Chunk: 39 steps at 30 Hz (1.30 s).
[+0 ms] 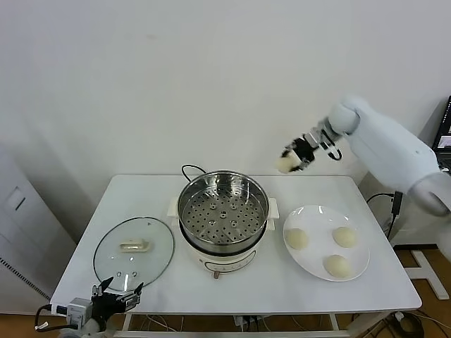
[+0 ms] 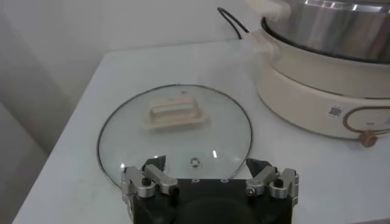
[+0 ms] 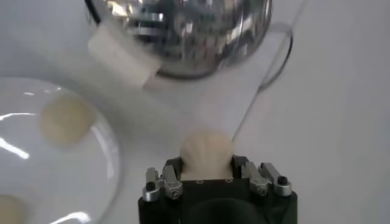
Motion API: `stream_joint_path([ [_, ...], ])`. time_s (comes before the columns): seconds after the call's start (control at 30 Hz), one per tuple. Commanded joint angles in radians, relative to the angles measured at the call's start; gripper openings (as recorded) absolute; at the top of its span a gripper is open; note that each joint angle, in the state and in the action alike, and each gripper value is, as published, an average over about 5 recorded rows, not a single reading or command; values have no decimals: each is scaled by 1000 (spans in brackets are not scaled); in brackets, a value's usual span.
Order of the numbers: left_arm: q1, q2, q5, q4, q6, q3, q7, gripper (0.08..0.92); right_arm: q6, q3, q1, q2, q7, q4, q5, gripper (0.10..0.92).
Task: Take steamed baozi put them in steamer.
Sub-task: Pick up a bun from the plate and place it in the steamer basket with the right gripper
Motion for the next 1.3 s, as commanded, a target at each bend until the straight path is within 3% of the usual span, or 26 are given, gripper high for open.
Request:
stream_joint_path([
  [0.03,1,1,1,-1,0,-1,0,823,240,-34,90,197,-61,-27,-27,509],
  [0.63,5,-1,7,3,0,-1,-2,823,240,-22,-81,212,-50,117,-258,517],
  [0.97,4,4,7,3,-1,1,-2,823,240,57,-172,248,-28,76,-442,515],
  [1.3,5,8,4,0,-2,-1,-2,823,240,88,-217,259,-16,45,-492,515],
])
